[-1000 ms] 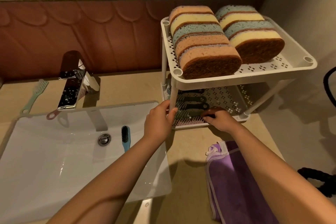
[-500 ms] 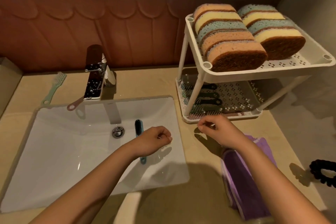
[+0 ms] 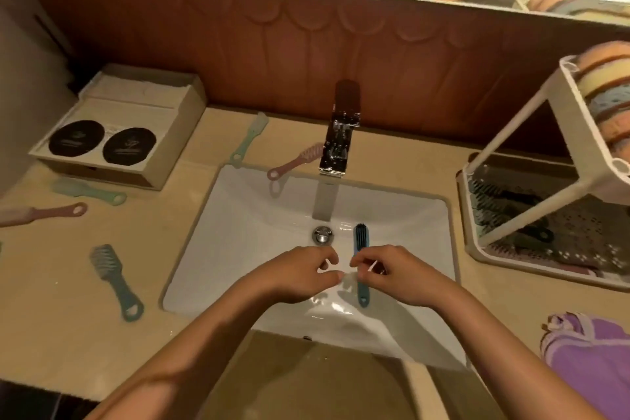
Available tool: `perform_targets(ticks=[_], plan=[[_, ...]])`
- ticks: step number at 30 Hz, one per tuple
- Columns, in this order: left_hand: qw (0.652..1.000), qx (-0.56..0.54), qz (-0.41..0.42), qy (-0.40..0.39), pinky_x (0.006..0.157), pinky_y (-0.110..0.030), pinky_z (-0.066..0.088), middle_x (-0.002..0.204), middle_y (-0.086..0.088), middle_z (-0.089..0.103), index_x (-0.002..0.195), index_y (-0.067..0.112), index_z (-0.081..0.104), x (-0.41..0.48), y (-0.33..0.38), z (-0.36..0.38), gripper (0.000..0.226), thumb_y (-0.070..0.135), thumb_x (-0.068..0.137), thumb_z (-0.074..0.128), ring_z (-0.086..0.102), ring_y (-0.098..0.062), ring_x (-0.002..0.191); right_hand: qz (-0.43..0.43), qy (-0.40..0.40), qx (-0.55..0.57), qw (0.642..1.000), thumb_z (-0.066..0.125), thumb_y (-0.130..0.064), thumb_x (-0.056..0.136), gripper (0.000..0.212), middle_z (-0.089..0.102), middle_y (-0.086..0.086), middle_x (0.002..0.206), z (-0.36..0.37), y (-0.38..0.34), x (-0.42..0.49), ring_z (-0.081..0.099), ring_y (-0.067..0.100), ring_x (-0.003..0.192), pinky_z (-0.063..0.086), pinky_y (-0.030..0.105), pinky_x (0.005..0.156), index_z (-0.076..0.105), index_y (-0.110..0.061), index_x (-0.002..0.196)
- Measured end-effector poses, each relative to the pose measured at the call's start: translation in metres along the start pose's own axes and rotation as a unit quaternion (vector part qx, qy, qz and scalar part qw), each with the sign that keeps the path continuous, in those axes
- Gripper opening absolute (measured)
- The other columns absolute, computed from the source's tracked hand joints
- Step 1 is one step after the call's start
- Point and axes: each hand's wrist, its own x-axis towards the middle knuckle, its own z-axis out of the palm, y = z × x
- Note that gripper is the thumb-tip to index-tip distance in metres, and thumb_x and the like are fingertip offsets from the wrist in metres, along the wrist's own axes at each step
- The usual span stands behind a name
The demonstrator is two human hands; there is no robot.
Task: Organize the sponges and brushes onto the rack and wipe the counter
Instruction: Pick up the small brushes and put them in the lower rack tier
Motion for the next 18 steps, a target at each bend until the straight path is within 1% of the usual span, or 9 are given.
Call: perform_targets(ticks=[2, 4, 6, 7, 9, 10, 12, 14, 18], plan=[[1.000, -0.015, -0.016, 0.007, 0.091, -0.028, 0.043, 0.132, -0.004, 0.054, 0.130, 0.022, 0.047, -0.008, -0.022, -0.012, 0.043, 0.044, 0.094, 0.046, 0.054, -0.019, 0.113, -0.010, -0.019, -0.005, 1.000, 0.054, -0.028, 0.092, 0.025, 0.061, -0.007, 0.098, 0.005, -0.021, 0.021, 0.059, 0.010, 0.088, 0.048, 0.024, 0.083, 0.062, -0.019, 0.115], [0.999, -0.034, -0.035, 0.022, 0.092, -0.029, 0.044, 0.131, -0.004, 0.054, 0.130, 0.021, 0.047, -0.014, -0.047, -0.024, 0.043, 0.044, 0.094, 0.046, 0.054, -0.019, 0.112, -0.025, -0.029, 0.005, 0.999, 0.054, -0.026, 0.092, 0.023, 0.062, -0.004, 0.097, 0.010, -0.042, 0.045, 0.058, 0.010, 0.088, 0.046, 0.022, 0.081, 0.064, -0.017, 0.111], [0.997, -0.050, -0.052, 0.032, 0.093, -0.030, 0.044, 0.129, -0.003, 0.054, 0.128, 0.021, 0.049, -0.014, -0.069, -0.034, 0.042, 0.044, 0.093, 0.046, 0.054, -0.019, 0.111, -0.024, -0.026, 0.048, 0.998, 0.054, -0.022, 0.092, 0.020, 0.064, -0.002, 0.092, 0.012, -0.059, 0.069, 0.059, 0.011, 0.083, 0.048, 0.023, 0.080, 0.066, -0.014, 0.106], [0.996, -0.051, -0.062, 0.032, 0.093, -0.030, 0.044, 0.127, -0.003, 0.055, 0.127, 0.020, 0.050, -0.012, -0.080, -0.039, 0.041, 0.044, 0.093, 0.046, 0.055, -0.019, 0.110, -0.018, -0.026, 0.081, 0.996, 0.054, -0.019, 0.092, 0.020, 0.064, 0.000, 0.090, 0.012, -0.067, 0.080, 0.060, 0.011, 0.080, 0.050, 0.020, 0.075, 0.066, -0.010, 0.105], [0.996, -0.036, -0.076, 0.036, 0.090, -0.031, 0.045, 0.121, -0.004, 0.058, 0.122, 0.017, 0.053, -0.003, -0.103, -0.054, 0.038, 0.042, 0.093, 0.046, 0.056, -0.020, 0.105, 0.009, -0.028, 0.147, 0.989, 0.051, -0.014, 0.093, 0.020, 0.062, 0.004, 0.090, 0.015, -0.085, 0.104, 0.059, 0.009, 0.073, 0.046, 0.009, 0.060, 0.064, -0.004, 0.105], [0.996, -0.030, -0.081, 0.038, 0.089, -0.031, 0.044, 0.119, -0.006, 0.060, 0.118, 0.015, 0.054, 0.004, -0.111, -0.060, 0.037, 0.041, 0.093, 0.047, 0.056, -0.021, 0.104, 0.029, -0.025, 0.175, 0.984, 0.050, -0.014, 0.094, 0.019, 0.062, 0.005, 0.091, 0.016, -0.090, 0.113, 0.058, 0.009, 0.072, 0.044, 0.009, 0.055, 0.063, -0.005, 0.104], [0.994, -0.034, -0.091, 0.059, 0.086, -0.030, 0.043, 0.117, -0.008, 0.061, 0.115, 0.012, 0.056, 0.018, -0.127, -0.075, 0.034, 0.037, 0.093, 0.048, 0.056, -0.023, 0.104, 0.072, -0.009, 0.240, 0.968, 0.050, -0.018, 0.094, 0.015, 0.062, 0.007, 0.093, 0.021, -0.100, 0.136, 0.058, 0.010, 0.070, 0.044, 0.016, 0.058, 0.062, -0.010, 0.100], [0.989, -0.047, -0.103, 0.091, 0.083, -0.029, 0.041, 0.117, -0.010, 0.060, 0.117, 0.011, 0.055, 0.033, -0.136, -0.089, 0.033, 0.033, 0.093, 0.049, 0.056, -0.024, 0.104, 0.122, 0.009, 0.304, 0.945, 0.052, -0.023, 0.094, 0.016, 0.063, 0.008, 0.095, 0.024, -0.105, 0.156, 0.058, 0.013, 0.070, 0.046, 0.024, 0.062, 0.060, -0.011, 0.101], [0.972, -0.067, -0.136, 0.180, 0.093, -0.038, 0.046, 0.117, -0.013, 0.062, 0.128, 0.014, 0.047, 0.064, -0.146, -0.117, 0.039, 0.030, 0.092, 0.050, 0.057, -0.031, 0.108, 0.195, 0.045, 0.381, 0.902, 0.053, -0.025, 0.093, 0.025, 0.060, 0.012, 0.104, 0.025, -0.117, 0.193, 0.058, 0.017, 0.070, 0.048, 0.025, 0.053, 0.054, -0.009, 0.112]])
